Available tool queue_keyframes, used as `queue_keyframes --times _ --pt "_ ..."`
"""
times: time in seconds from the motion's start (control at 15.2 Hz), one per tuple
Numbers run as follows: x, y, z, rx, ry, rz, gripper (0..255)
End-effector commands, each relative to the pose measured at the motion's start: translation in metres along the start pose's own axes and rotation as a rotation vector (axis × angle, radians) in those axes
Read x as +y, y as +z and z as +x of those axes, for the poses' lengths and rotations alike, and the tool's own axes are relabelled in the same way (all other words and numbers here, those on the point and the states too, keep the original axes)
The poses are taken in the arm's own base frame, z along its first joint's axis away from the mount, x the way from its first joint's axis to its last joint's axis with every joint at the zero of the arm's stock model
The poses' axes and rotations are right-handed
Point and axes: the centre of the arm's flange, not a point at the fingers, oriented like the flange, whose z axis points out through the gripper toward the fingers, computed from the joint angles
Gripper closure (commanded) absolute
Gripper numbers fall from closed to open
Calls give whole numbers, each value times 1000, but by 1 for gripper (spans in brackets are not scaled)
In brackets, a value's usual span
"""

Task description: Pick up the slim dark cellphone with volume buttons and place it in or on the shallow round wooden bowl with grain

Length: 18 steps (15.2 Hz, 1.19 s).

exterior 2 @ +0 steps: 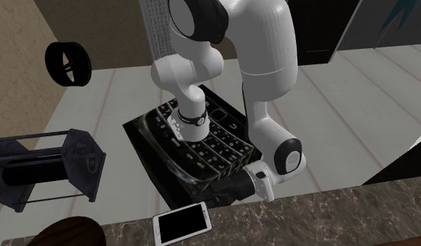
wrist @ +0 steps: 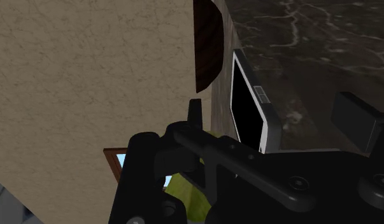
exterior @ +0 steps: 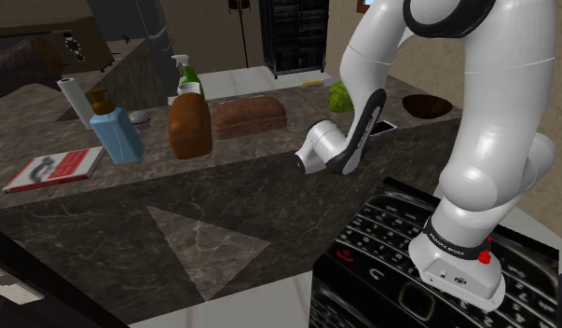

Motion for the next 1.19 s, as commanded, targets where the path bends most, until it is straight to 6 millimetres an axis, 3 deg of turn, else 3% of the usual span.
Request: queue_keyframes --times 0.0,0.26,0.33,0.92,1.12 --pt "0 1 0 0 0 0 0" --pt "0 1 0 0 0 0 0" --pt "0 1 0 0 0 0 255" --pt "0 1 0 0 0 0 255" --pt "16 0 -1 0 0 0 255"
